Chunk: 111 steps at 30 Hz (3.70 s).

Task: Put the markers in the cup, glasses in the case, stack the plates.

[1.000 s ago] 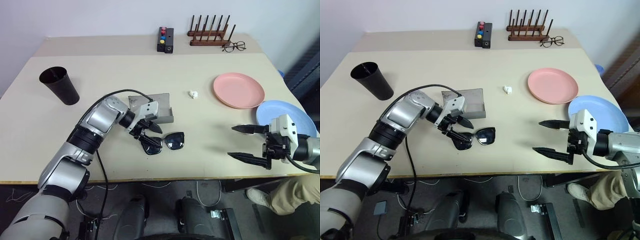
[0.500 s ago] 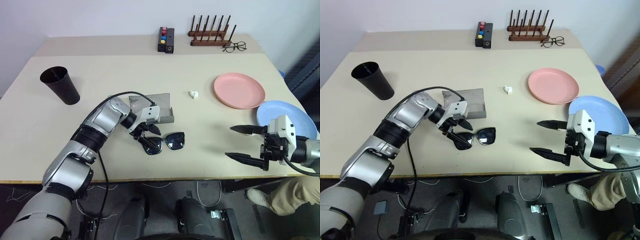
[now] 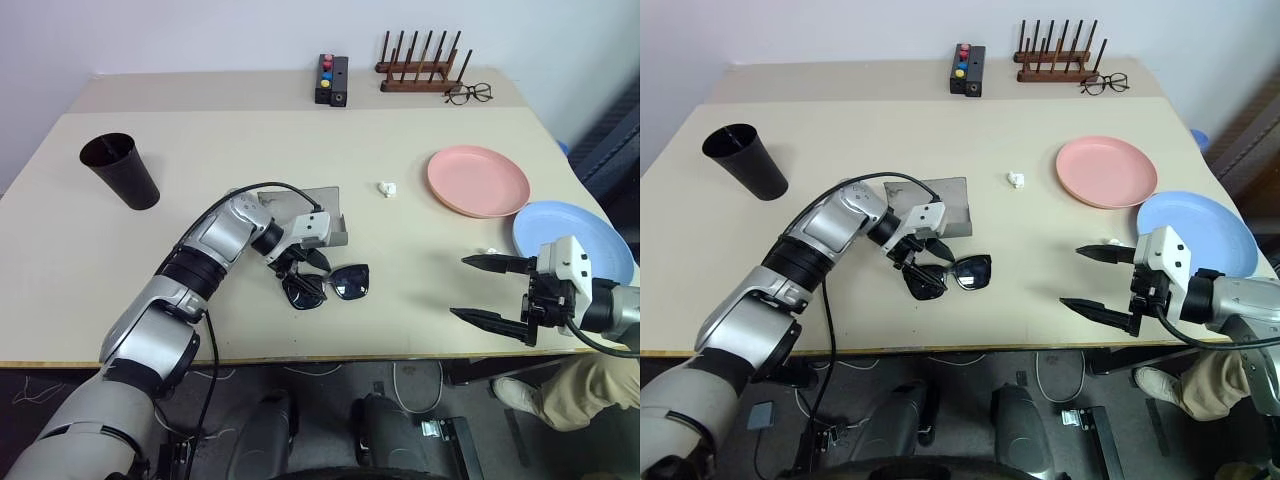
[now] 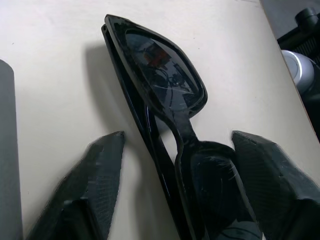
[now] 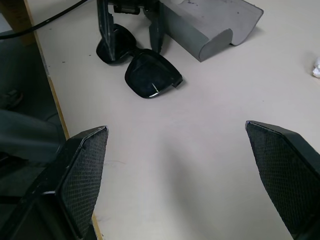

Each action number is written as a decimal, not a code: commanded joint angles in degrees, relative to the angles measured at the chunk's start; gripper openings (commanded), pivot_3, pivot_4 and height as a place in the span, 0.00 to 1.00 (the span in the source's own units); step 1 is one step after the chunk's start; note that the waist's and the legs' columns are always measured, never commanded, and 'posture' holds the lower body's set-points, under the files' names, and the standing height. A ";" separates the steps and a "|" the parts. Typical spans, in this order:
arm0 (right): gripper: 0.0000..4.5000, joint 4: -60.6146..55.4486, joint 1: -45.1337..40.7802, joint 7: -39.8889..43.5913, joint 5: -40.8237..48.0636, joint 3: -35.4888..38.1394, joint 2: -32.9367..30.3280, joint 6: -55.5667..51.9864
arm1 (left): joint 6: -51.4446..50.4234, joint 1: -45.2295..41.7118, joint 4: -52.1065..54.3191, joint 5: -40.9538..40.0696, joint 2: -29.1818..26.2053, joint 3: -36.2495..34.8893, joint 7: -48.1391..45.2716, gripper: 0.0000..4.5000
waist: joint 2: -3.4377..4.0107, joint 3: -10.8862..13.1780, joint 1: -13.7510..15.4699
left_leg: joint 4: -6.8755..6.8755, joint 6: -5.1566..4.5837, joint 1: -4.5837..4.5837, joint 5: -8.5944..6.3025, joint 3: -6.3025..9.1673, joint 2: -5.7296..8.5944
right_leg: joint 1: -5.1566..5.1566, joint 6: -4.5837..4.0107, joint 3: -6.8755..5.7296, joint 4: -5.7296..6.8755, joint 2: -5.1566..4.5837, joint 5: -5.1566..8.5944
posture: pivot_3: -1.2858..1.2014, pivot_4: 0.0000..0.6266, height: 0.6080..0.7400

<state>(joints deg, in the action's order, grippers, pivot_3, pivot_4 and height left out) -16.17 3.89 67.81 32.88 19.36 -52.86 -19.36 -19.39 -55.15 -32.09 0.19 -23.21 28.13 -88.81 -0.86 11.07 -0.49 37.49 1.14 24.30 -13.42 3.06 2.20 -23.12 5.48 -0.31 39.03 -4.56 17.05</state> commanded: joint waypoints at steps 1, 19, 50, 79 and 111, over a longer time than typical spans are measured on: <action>1.00 -1.77 -0.18 -0.20 1.15 2.09 0.41 0.96 | 0.48 -0.46 1.11 0.48 -0.35 -0.01 -0.81 0.40 | 0.00 0.00 0.00 | 0.00 0.00 0.00 0.00 0.00 0.00 | 0.00 0.00 0.00 0.00 0.00 0.00 | 0.52 0.24 1.00; 1.00 3.68 -2.64 1.20 -0.73 -0.26 1.25 5.44 | 5.17 1.44 5.47 -1.05 -2.77 -2.81 -0.63 0.00 | 0.02 -0.04 -0.08 | -0.14 -0.04 -0.59 -0.03 0.02 -0.01 | 0.58 0.02 0.00 -0.16 -0.01 0.03 | 0.52 0.24 1.00; 1.00 12.51 -10.49 3.22 -3.87 -6.70 4.10 11.64 | 22.42 -23.37 -27.99 5.71 -5.07 -9.51 1.40 0.00 | -0.05 0.03 -0.08 | -0.18 -0.07 -0.56 -0.04 -0.03 0.03 | 0.58 0.08 -0.03 -0.30 0.00 0.05 | 0.52 0.24 1.00; 1.00 7.51 -9.18 3.64 6.43 3.43 4.60 5.36 | 24.61 -19.46 -31.56 12.75 -3.73 -8.08 0.12 0.00 | -0.09 0.06 -0.22 | -0.18 -0.09 -0.49 -0.06 -0.01 0.02 | 0.52 0.10 -0.03 -0.30 0.00 0.05 | 0.52 0.24 1.00; 1.00 8.98 -12.43 2.58 4.58 1.10 5.31 6.24 | 26.81 -23.39 -32.61 9.89 -2.45 -14.40 9.49 0.90 | -0.10 0.07 -0.15 | -0.16 -0.09 -0.48 -0.06 -0.01 0.03 | 0.51 0.11 -0.03 -0.29 0.00 0.04 | 0.52 0.24 1.00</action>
<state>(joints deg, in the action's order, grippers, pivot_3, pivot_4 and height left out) -7.01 -7.68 70.46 37.32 20.19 -47.32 -13.97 7.71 -75.77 -66.23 11.54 -25.45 15.75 -81.02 -0.96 11.14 -0.63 37.33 1.05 23.82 -13.48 3.05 2.23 -22.61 5.59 -0.34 38.74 -4.57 17.09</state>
